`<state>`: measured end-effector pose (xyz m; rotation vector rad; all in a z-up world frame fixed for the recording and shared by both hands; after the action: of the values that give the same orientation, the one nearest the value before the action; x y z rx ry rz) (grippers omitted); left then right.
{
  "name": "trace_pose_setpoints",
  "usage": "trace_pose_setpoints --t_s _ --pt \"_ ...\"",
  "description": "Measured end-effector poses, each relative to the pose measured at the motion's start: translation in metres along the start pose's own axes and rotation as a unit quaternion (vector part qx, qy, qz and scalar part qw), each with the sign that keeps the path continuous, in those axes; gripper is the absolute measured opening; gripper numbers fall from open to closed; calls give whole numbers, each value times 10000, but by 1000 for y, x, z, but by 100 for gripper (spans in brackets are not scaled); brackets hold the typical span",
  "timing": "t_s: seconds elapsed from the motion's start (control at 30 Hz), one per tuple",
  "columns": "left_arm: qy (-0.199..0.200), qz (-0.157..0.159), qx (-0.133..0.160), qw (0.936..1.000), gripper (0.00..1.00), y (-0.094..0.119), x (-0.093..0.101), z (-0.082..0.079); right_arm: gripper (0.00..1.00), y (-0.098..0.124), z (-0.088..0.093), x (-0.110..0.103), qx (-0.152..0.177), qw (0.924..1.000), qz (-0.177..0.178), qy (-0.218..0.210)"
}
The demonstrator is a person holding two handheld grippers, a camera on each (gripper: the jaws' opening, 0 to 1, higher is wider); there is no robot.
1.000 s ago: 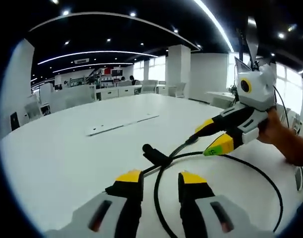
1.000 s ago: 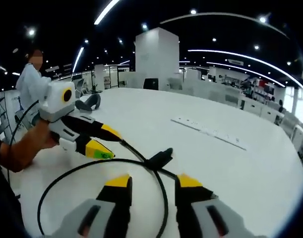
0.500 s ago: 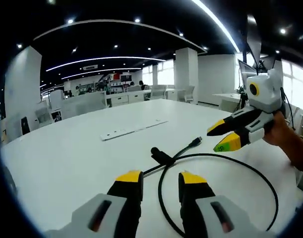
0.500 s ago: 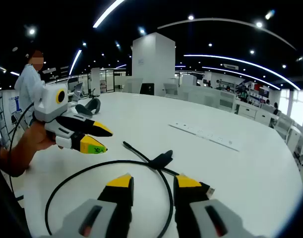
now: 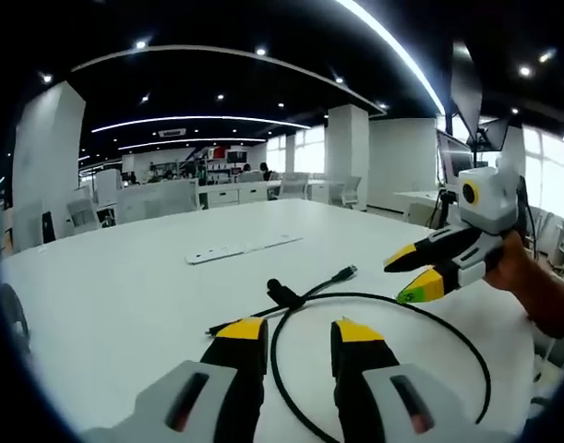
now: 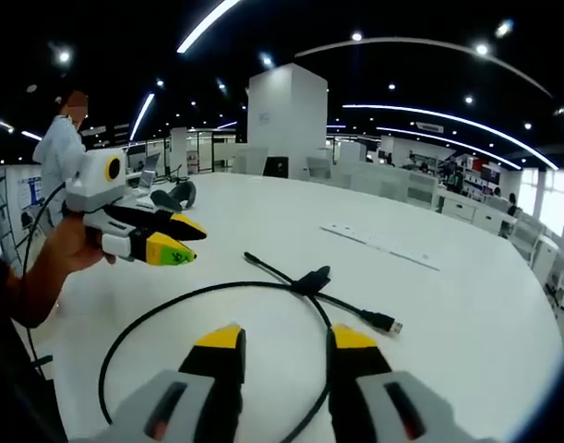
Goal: Find the charging cable on the desk, coil it up and secure with Velcro.
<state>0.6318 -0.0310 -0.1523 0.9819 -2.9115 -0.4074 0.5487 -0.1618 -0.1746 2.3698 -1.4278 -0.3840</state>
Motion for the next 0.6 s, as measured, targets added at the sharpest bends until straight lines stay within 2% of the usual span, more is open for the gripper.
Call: trace_pose_setpoints --t_s 0.43,0.6 --pt "181 -181 173 9995 28 38 -2 9 36 30 7 -27 103 9998 147 -11" --pt "199 -221 351 9989 29 54 0 5 37 40 11 -38 109 9999 104 -56"
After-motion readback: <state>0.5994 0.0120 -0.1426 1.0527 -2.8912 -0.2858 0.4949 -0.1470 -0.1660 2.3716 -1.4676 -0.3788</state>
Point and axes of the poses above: the point that each gripper's makers call its tool centre point, and the gripper's own axes: y roughly backward along the fingers, x roughly to its right, z roughly out of its underside, the point moved 2 cm from there along y, roughly backward along the fingers, and after that the axes turned 14 degrees about -z, right-handed, at the moved point
